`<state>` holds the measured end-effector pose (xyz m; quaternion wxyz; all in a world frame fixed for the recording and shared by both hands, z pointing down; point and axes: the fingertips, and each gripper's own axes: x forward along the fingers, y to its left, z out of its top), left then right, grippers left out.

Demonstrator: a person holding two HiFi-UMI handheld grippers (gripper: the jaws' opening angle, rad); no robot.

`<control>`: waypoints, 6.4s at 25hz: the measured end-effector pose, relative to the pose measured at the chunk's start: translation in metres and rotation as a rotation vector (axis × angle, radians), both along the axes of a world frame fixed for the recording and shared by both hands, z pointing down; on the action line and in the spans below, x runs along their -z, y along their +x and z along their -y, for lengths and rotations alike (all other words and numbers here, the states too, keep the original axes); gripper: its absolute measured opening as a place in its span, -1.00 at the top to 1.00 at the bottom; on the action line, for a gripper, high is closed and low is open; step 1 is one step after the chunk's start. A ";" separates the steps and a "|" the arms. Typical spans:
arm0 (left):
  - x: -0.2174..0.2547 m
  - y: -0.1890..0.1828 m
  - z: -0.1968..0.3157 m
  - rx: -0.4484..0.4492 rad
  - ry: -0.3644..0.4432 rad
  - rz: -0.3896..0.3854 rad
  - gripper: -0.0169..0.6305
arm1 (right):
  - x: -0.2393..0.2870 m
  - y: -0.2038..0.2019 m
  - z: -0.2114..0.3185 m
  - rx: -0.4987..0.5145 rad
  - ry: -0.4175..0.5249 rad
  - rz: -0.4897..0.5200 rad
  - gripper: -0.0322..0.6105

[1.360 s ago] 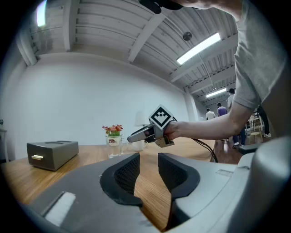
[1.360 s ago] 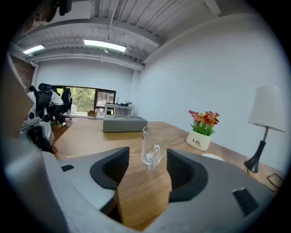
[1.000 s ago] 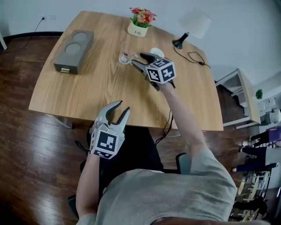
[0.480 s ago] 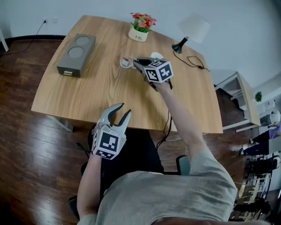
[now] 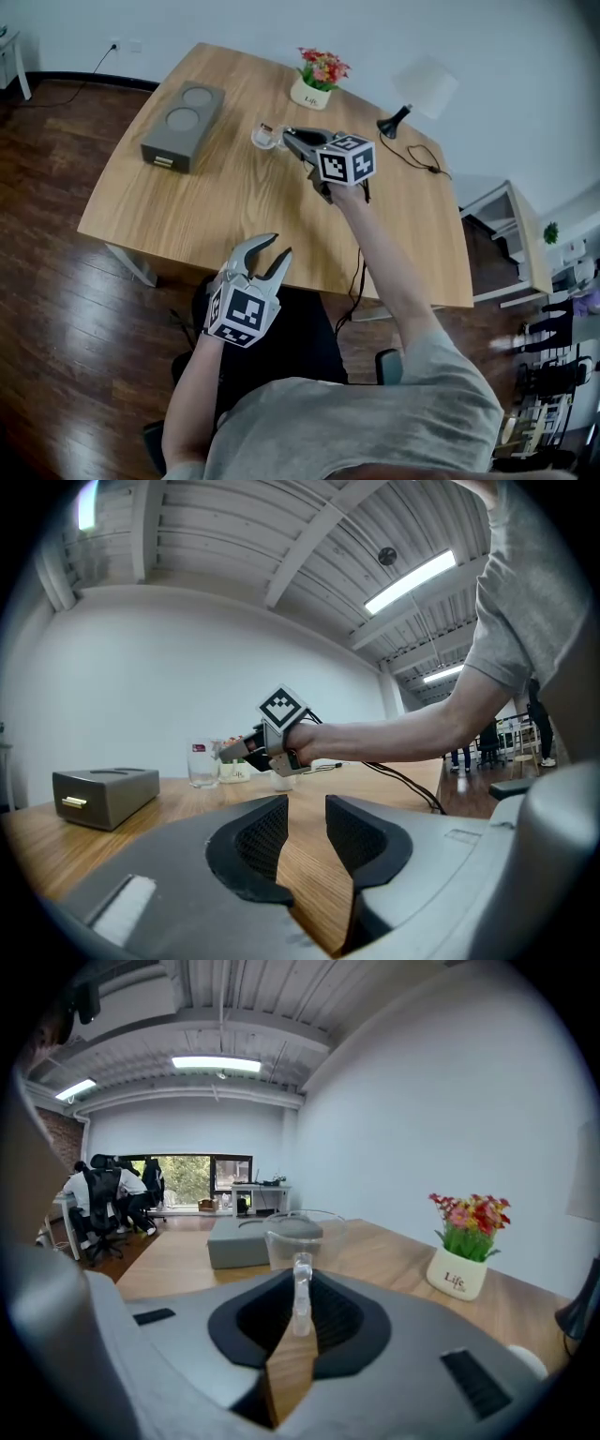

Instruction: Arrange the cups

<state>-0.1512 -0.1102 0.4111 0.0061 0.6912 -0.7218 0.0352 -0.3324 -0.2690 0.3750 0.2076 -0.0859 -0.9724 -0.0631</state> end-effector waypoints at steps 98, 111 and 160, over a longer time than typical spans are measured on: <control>-0.004 -0.002 -0.006 0.007 -0.001 0.022 0.58 | -0.041 0.129 0.089 -0.240 -0.106 0.047 0.70; -0.001 0.000 -0.002 0.003 0.009 0.009 0.57 | 0.027 -0.014 -0.074 0.148 -0.222 0.160 0.70; -0.008 -0.020 -0.003 0.074 -0.016 0.012 0.58 | 0.014 0.317 0.001 -0.298 -0.097 0.540 0.60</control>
